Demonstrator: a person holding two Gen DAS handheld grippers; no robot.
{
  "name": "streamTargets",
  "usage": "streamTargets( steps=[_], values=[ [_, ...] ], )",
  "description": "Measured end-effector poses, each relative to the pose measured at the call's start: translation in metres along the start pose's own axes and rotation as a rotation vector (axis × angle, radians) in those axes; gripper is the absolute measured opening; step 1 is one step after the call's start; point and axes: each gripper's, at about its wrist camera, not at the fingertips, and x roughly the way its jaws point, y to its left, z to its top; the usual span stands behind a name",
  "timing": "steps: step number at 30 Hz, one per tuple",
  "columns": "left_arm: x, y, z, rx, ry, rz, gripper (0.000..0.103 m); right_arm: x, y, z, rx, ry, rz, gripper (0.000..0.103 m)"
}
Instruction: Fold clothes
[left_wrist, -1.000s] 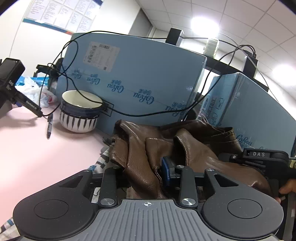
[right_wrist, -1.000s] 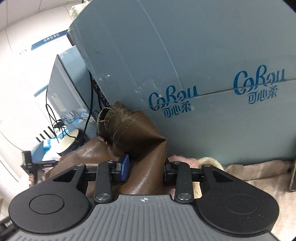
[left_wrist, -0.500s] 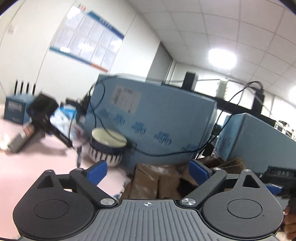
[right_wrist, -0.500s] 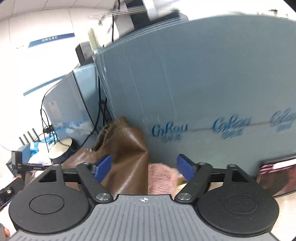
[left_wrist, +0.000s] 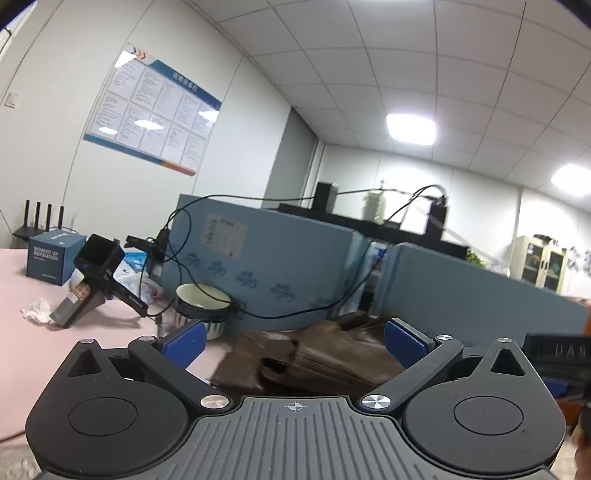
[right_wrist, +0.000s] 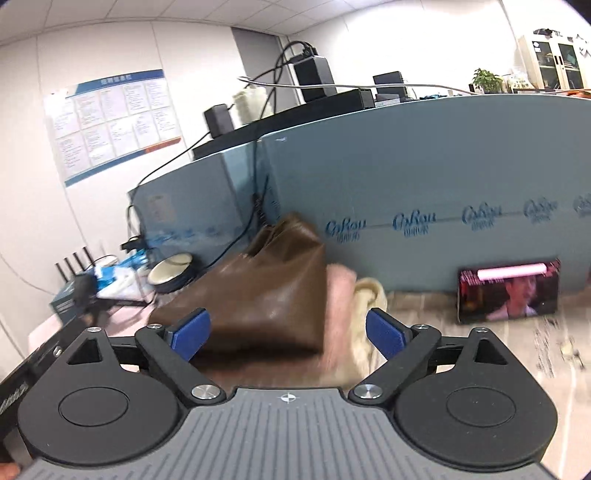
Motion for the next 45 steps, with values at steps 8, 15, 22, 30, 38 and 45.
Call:
streamTargets(
  steps=[8, 15, 22, 30, 38, 45],
  values=[
    [-0.032, -0.035, -0.006, -0.048, -0.013, 0.035, 0.103, -0.060, -0.005, -0.016, -0.112, -0.063, 0.068, 0.103],
    [-0.037, -0.072, -0.009, 0.025, -0.007, 0.207, 0.103, -0.051, -0.042, -0.010, -0.103, -0.031, 0.070, 0.103],
    [-0.019, -0.100, -0.015, 0.062, 0.018, 0.396, 0.103, -0.012, -0.060, -0.006, -0.191, 0.046, 0.118, 0.103],
    [0.005, -0.122, -0.041, 0.072, 0.092, 0.496, 0.103, 0.008, -0.090, -0.014, -0.135, 0.074, 0.134, 0.103],
    [0.011, -0.121, -0.054, -0.031, 0.322, 0.565, 0.103, 0.014, -0.098, -0.015, -0.120, 0.105, 0.155, 0.103],
    [0.015, -0.123, -0.045, -0.056, 0.390, 0.559, 0.103, 0.014, -0.100, -0.017, -0.144, 0.106, 0.135, 0.103]
  ],
)
